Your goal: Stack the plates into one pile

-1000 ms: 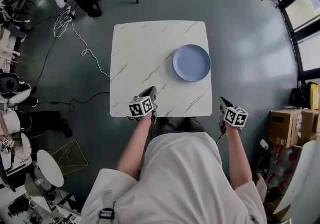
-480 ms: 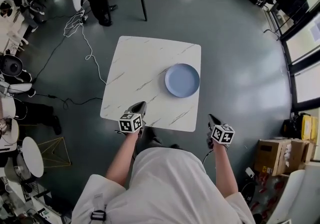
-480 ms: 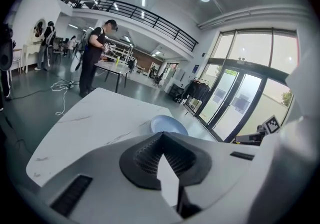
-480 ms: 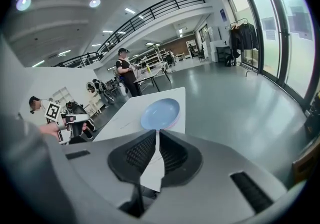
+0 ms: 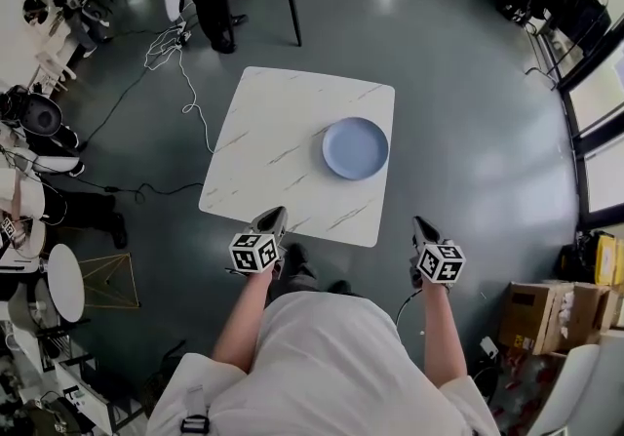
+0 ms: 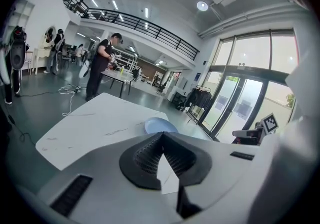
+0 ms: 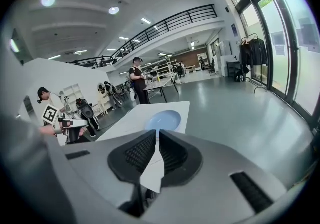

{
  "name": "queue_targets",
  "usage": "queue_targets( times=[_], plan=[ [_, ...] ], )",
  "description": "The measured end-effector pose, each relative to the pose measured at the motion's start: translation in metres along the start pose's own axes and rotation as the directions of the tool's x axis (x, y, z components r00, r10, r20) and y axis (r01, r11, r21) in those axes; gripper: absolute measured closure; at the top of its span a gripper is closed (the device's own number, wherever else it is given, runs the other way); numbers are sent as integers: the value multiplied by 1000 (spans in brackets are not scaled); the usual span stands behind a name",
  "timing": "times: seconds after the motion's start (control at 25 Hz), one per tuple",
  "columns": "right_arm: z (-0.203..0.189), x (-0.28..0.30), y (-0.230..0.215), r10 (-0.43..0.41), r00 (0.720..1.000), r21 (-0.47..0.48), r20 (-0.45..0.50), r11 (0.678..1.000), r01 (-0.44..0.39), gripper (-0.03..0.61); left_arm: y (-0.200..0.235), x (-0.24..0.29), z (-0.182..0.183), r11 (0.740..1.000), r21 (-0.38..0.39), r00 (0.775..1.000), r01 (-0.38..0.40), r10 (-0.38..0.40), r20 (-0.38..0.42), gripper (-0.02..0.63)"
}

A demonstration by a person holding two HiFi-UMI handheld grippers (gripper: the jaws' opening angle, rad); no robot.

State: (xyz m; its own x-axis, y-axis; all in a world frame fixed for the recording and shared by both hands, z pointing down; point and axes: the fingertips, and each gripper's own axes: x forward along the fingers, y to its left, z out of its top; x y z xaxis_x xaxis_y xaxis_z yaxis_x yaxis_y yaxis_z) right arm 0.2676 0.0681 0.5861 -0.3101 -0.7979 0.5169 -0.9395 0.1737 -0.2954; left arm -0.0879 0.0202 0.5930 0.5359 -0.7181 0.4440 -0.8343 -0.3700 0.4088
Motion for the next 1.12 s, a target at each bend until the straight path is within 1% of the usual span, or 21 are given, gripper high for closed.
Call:
queue_targets(
  times=[0.12,0.28,0.44,0.52,0.68,0.76,0.84,1.04,1.12],
  plan=[
    [-9,-15,2,28,1000,-13,1,1000,-28,540,-16,-20,-11,1000,-5,1000,-11,11,19,600],
    [-28,-26,6,78,997,-28,-24,996,-79,540,-38,-40,-17,1000,-23,998,-16,17,52,600],
    [-35,-30,19,110,994,-30,-10,993,-110,540,-51,-57,-20,1000,28,998,-13,11,55,600],
    [-36,-32,25,118,993,-35,4,992,-118,540,-54,-63,-23,999,41,999,-5,3,52,600],
    [-36,-37,35,117,992,-44,39,992,-115,540,-45,-72,-28,1000,11,998,-14,14,64,600],
    [-28,-44,38,121,989,-38,81,992,-119,541,-39,-75,-30,1000,-23,998,-17,18,68,600],
    [-19,-51,36,123,987,-34,107,992,-120,546,-38,-74,-29,999,-34,998,-8,10,65,600],
    [-3,-58,44,110,985,-71,132,992,-102,549,-31,-78,-14,999,50,998,17,-21,62,600],
    [1,-55,49,96,985,-73,141,994,-87,551,-24,-79,-4,997,67,997,26,-30,67,600]
  ],
)
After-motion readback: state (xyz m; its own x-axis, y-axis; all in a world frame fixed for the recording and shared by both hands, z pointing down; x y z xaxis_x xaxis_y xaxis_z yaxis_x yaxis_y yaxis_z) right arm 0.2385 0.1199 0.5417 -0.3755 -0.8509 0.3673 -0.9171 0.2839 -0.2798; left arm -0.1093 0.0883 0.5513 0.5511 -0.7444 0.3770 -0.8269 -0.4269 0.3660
